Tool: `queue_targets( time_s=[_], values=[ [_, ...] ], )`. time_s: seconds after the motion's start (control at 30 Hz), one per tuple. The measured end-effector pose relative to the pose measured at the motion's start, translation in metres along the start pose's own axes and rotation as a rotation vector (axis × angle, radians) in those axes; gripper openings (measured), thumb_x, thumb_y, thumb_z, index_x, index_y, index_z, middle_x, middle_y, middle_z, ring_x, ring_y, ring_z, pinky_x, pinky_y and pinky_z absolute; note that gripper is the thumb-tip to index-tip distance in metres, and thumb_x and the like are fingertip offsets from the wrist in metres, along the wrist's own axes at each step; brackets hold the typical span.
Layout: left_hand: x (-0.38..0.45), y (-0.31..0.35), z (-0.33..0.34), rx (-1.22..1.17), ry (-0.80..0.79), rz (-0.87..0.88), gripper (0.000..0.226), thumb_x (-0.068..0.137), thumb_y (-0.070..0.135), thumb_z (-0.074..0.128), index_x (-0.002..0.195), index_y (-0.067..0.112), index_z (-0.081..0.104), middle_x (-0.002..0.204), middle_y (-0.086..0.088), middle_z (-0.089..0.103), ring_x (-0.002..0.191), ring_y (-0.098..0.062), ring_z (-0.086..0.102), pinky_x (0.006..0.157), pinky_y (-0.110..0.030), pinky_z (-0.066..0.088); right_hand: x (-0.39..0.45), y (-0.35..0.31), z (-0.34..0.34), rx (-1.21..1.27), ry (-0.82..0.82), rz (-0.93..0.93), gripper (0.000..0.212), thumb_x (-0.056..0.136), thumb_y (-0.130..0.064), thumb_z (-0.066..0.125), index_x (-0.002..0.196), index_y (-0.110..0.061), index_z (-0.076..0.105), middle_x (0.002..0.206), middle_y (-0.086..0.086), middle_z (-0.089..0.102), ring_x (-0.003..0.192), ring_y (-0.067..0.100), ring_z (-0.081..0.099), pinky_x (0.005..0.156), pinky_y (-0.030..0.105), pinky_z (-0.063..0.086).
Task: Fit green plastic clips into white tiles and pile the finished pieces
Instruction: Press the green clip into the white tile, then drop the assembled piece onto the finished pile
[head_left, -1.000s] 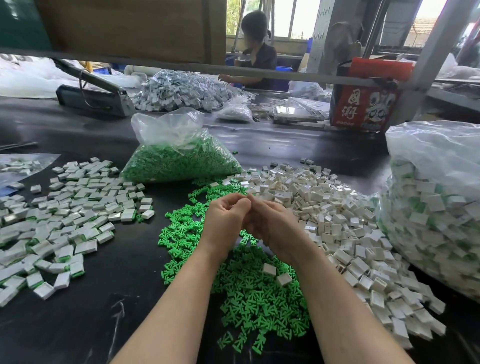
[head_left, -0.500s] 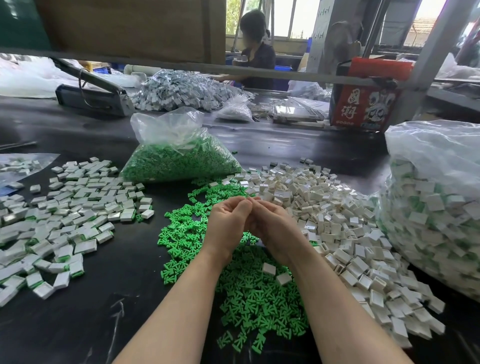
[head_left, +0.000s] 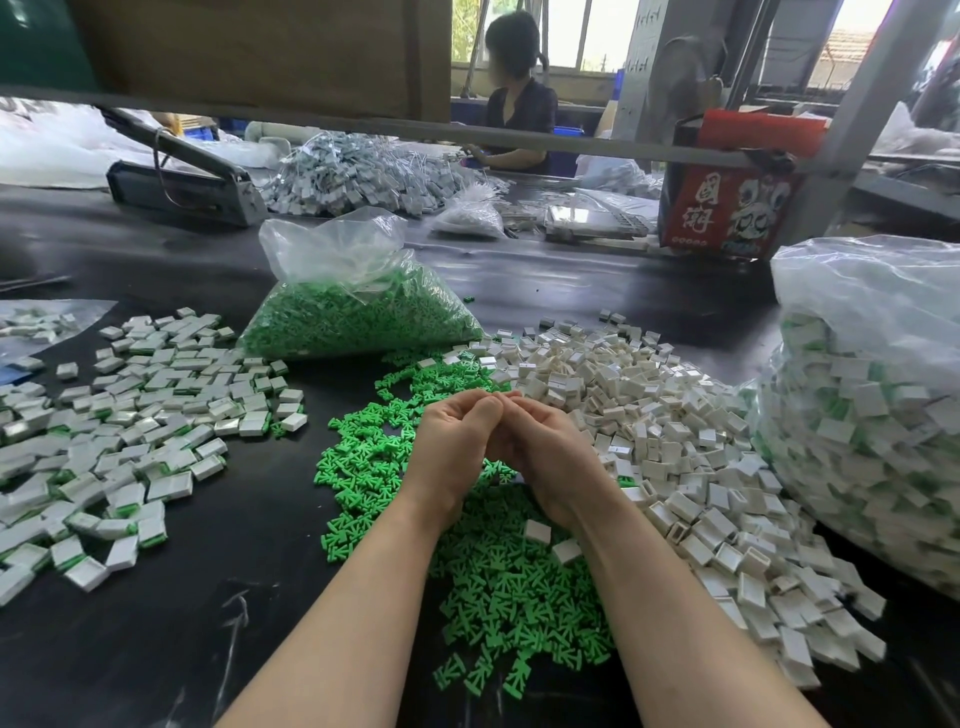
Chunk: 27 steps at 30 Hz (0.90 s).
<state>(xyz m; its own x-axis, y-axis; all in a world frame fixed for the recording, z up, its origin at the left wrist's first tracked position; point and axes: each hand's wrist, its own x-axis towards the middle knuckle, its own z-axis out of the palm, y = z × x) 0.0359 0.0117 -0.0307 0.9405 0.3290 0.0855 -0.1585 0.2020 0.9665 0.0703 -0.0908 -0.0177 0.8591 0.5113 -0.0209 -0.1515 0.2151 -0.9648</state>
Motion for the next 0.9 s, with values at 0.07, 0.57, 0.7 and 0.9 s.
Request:
queue_targets(
  time_s=[0.07, 0.57, 0.7, 0.9],
  values=[
    [-0.0008, 0.0003, -0.0003, 0.004, -0.006, 0.001, 0.023, 0.077, 0.020, 0.055, 0.077, 0.015, 0.077, 0.073, -0.006, 0.071, 0.068, -0.017, 0.065, 0.075, -0.040, 0.052, 0.0007, 0.0008, -0.0002, 0.004, -0.002, 0.000, 0.040, 0.091, -0.022, 0.062, 0.110, 0.013, 0.062, 0.099, 0.026, 0.061, 0.092, 0.035, 0.056, 0.098, 0.058, 0.042],
    [-0.0061, 0.0048, -0.0006, 0.000, -0.036, 0.033, 0.025, 0.083, 0.014, 0.053, 0.074, 0.016, 0.076, 0.068, -0.002, 0.069, 0.056, -0.007, 0.062, 0.048, -0.016, 0.048, 0.0037, 0.0063, -0.0033, -0.043, -0.010, -0.019, 0.029, 0.094, -0.022, 0.061, 0.103, 0.005, 0.068, 0.095, 0.023, 0.063, 0.089, 0.032, 0.058, 0.086, 0.046, 0.049],
    [-0.0038, 0.0068, 0.0007, -0.003, -0.014, 0.014, 0.024, 0.078, 0.018, 0.054, 0.072, 0.017, 0.077, 0.068, -0.003, 0.070, 0.059, -0.011, 0.063, 0.053, -0.023, 0.050, 0.0029, 0.0041, 0.0009, -0.029, -0.012, -0.015, 0.038, 0.086, -0.031, 0.065, 0.103, 0.003, 0.069, 0.097, 0.023, 0.062, 0.090, 0.032, 0.056, 0.091, 0.051, 0.047],
    [0.0001, 0.0059, -0.0068, 0.089, 0.013, 0.007, 0.022, 0.078, 0.030, 0.056, 0.072, 0.014, 0.069, 0.058, -0.007, 0.052, 0.051, -0.021, 0.043, 0.052, -0.031, 0.037, 0.0031, 0.0016, 0.0018, -0.173, -0.031, 0.005, 0.054, 0.096, -0.046, 0.052, 0.090, 0.006, 0.064, 0.062, 0.005, 0.055, 0.052, 0.011, 0.047, 0.049, 0.021, 0.034]
  ],
)
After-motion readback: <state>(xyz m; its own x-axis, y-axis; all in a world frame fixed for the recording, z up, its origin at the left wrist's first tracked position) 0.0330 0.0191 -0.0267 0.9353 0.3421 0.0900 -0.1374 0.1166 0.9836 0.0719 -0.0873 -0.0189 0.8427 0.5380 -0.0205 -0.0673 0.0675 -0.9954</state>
